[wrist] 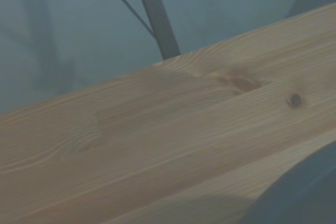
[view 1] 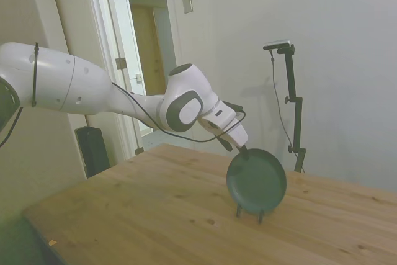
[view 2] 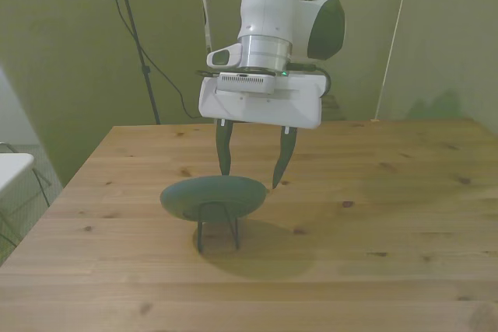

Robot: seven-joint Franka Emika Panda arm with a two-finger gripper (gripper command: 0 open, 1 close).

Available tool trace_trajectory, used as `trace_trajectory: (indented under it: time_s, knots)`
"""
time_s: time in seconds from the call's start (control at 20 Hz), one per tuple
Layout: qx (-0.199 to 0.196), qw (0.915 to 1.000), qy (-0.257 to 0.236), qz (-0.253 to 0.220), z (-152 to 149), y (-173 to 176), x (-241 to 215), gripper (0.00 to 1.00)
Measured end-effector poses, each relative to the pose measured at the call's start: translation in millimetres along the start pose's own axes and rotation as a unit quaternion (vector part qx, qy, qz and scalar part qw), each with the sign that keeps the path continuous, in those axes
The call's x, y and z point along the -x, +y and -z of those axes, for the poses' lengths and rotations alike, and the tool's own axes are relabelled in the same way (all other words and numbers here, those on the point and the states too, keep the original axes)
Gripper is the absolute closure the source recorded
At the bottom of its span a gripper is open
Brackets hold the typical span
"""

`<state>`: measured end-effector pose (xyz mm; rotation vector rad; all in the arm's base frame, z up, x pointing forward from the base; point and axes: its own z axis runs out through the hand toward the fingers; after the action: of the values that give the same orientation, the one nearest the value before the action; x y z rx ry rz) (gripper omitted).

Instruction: Unload the plate

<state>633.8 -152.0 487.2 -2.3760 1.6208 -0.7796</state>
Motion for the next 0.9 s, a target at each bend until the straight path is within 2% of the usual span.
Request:
trace_trajectory:
  time_s: [0.5,0.9]
  knots:
    - [-0.021,0.9998,-0.008,0.002,-1,6,-3,1.0]
    - [-0.02,0.9998,-0.007,0.004,-10,5,-2,1.0]
